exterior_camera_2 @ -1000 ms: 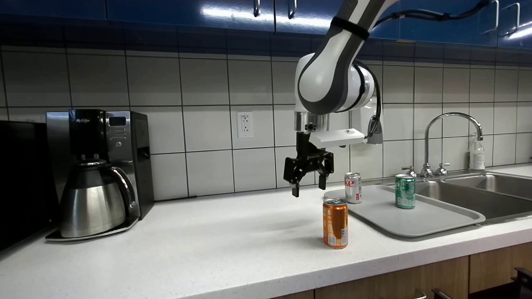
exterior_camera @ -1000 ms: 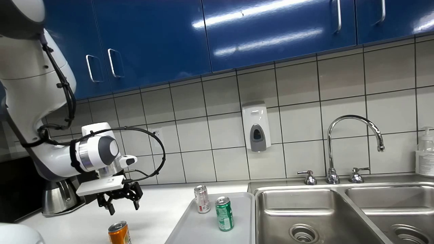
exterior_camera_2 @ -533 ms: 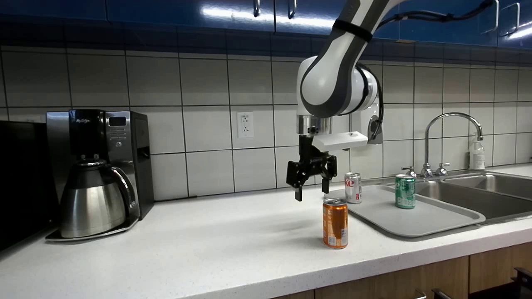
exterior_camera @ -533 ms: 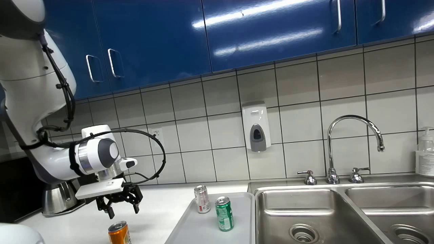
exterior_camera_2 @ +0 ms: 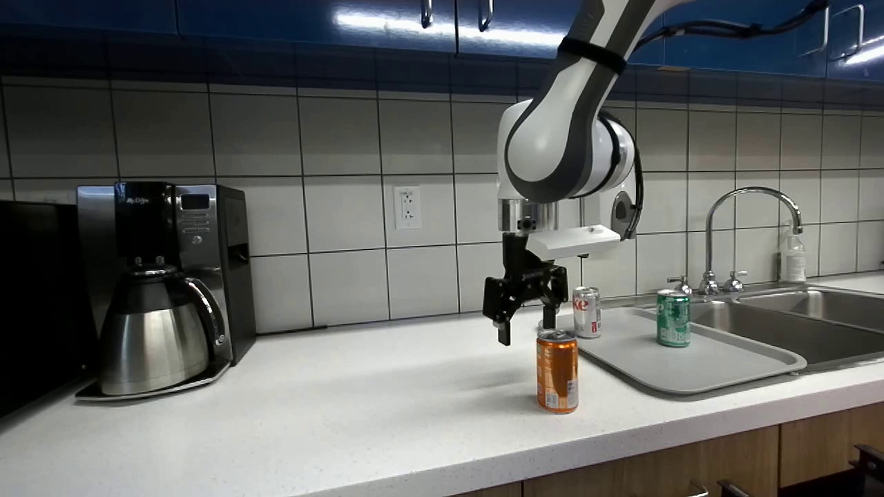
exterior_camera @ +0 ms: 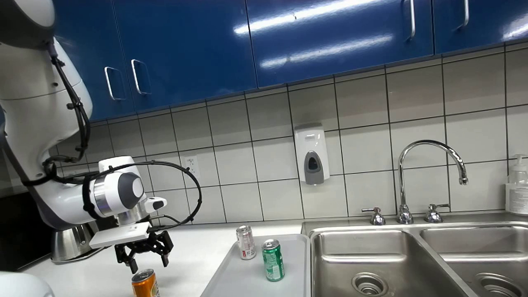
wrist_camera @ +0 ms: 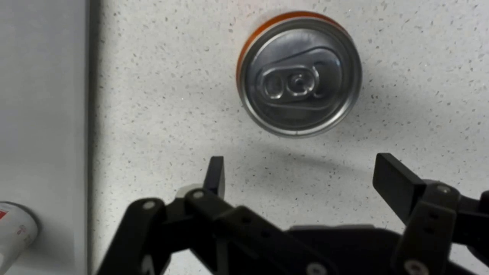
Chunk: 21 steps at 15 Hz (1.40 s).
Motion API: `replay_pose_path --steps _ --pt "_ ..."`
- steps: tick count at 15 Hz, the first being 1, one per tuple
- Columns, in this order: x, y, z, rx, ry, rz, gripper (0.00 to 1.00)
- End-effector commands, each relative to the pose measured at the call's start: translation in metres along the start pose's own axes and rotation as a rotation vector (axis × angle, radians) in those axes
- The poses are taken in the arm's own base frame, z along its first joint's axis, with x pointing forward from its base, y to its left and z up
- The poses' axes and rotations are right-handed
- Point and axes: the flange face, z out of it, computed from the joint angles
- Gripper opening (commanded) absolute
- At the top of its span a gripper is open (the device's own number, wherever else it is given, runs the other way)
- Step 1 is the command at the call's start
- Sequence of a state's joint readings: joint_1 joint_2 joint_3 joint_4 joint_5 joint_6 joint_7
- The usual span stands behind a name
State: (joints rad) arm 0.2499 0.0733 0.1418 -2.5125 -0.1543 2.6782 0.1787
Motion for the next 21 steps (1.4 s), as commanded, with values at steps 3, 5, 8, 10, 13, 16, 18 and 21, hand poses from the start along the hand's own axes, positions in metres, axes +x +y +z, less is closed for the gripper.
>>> replay_pose_path --steps 3,5,8,10,13,16,18,21 --pt "-0.015 0.004 -0.004 -0.003 0.003 -0.005 1.00" --pt "-0.019 0.005 -0.003 -0.003 -0.001 -0.003 1.00" --pt "-0.024 0.006 -0.003 -0.006 -0.006 -0.001 1.00" --pt "-0.028 0.006 -0.003 -0.008 -0.009 -0.001 1.00" --pt "-0.033 0.006 -0.002 -0.008 -0.017 -0.001 1.00" --pt "-0.038 0.006 -0.001 -0.007 -0.025 -0.003 1.00" --pt "-0.040 0.006 -0.001 -0.006 -0.026 -0.003 1.00" --pt "-0.042 0.006 0.000 -0.006 -0.028 -0.005 1.00"
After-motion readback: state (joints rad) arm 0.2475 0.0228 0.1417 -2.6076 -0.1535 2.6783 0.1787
